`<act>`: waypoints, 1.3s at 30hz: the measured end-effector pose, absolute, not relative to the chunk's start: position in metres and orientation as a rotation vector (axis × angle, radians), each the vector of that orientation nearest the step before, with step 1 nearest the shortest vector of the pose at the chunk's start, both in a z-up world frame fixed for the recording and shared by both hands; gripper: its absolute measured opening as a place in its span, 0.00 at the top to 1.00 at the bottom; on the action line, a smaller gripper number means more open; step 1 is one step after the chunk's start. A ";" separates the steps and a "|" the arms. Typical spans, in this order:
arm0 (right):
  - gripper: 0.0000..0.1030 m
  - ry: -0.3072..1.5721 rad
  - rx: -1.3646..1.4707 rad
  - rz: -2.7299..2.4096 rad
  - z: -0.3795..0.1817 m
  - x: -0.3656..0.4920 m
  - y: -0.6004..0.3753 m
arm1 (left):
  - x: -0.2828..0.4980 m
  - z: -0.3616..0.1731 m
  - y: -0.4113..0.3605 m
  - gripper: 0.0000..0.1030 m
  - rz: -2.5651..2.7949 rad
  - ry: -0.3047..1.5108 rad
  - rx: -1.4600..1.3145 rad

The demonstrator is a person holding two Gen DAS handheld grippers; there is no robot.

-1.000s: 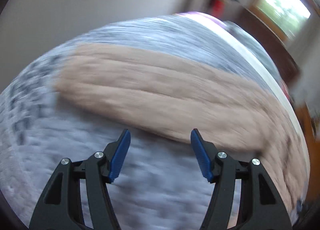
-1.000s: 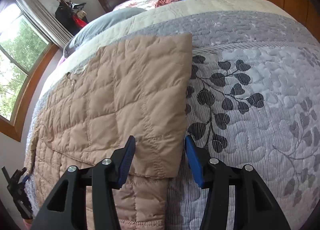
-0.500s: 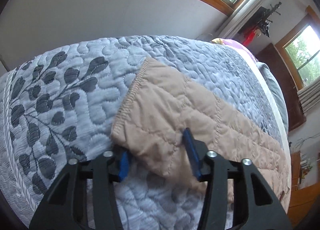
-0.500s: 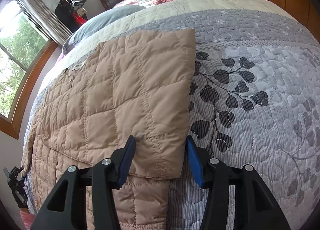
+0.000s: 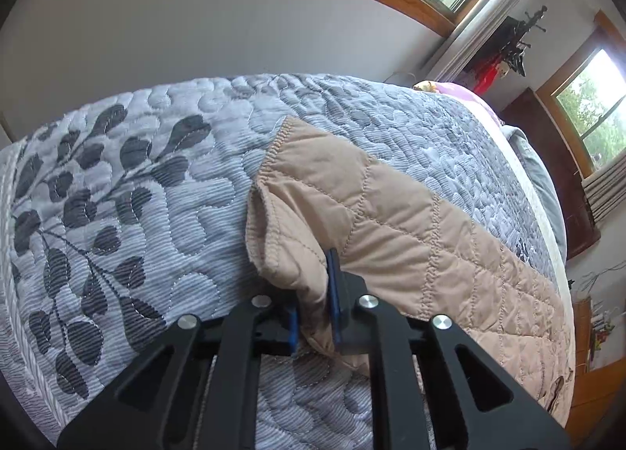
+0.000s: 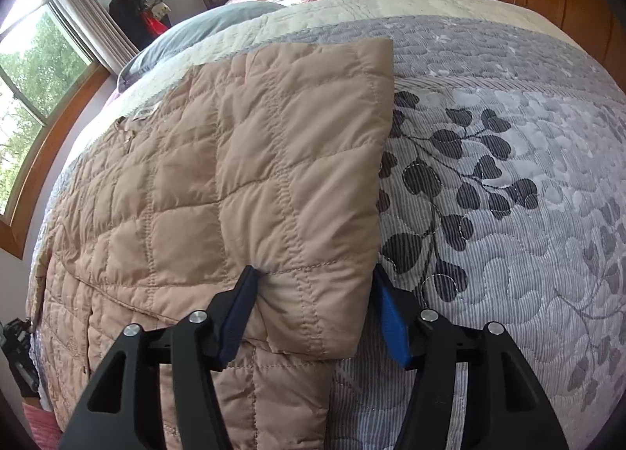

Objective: Fold large clothes

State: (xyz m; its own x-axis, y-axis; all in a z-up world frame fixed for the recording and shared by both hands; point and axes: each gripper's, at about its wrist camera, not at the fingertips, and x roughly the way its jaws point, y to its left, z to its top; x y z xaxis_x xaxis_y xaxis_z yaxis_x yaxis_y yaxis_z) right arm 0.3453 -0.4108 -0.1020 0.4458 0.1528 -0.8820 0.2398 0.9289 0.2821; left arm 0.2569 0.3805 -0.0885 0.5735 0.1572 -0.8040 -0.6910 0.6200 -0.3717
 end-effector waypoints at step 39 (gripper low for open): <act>0.42 1.076 0.319 0.031 -0.074 0.329 -0.382 | 0.360 -0.062 -0.089 0.81 -0.259 0.947 -0.115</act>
State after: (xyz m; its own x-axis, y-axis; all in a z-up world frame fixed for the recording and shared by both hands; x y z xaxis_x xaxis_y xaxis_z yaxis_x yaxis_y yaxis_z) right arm 0.3287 -0.3817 -0.0741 0.4788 0.1795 -0.8594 0.1290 0.9539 0.2711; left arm 0.3597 -0.0886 -0.0622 0.5556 -0.2695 -0.7866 0.1687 0.9629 -0.2107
